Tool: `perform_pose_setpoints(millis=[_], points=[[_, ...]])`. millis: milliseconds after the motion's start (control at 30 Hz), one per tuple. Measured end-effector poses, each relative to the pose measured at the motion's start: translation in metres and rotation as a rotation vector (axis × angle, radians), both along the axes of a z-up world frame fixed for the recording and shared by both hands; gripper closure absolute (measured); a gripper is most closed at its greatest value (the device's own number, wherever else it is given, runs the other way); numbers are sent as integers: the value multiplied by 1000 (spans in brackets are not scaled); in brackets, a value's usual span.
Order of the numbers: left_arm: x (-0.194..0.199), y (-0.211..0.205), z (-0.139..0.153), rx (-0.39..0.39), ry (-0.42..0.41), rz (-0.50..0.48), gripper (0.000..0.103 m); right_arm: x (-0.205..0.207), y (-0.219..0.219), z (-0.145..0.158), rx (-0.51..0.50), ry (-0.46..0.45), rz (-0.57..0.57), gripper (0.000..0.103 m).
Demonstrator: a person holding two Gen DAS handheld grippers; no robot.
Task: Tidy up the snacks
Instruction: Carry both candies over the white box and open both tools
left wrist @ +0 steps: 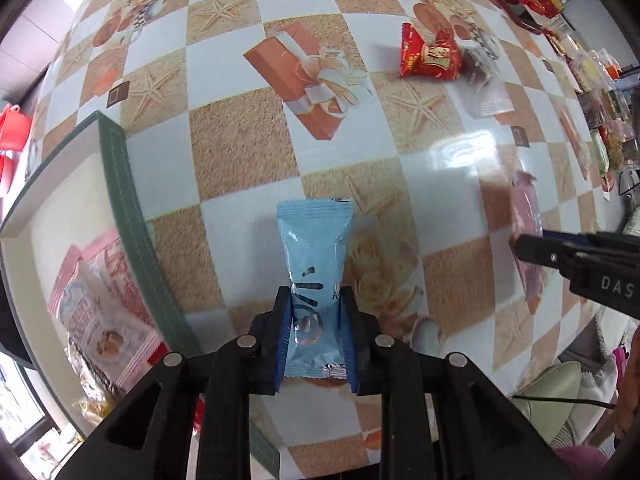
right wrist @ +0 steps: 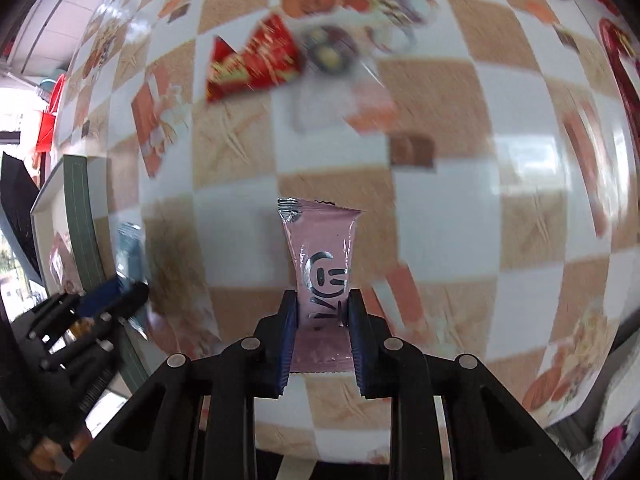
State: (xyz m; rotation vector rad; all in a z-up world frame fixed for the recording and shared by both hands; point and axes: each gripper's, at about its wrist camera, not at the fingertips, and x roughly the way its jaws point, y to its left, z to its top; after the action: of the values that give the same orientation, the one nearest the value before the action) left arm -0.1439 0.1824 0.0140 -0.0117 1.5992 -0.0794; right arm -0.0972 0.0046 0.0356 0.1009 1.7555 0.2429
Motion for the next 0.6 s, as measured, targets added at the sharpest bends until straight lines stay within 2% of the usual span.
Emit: perform_pose_setpoints(millis=[233,367,600], points=[[-15,2,39,13,-50,15,78,-44,-22,12,35,15,-30,77],[-22,19,59,21,-80,57,78,-51,2,21,58,-6,13,77],[-37,78,82,37,-130,150,78,-38,58,49,90,-58,158,77]])
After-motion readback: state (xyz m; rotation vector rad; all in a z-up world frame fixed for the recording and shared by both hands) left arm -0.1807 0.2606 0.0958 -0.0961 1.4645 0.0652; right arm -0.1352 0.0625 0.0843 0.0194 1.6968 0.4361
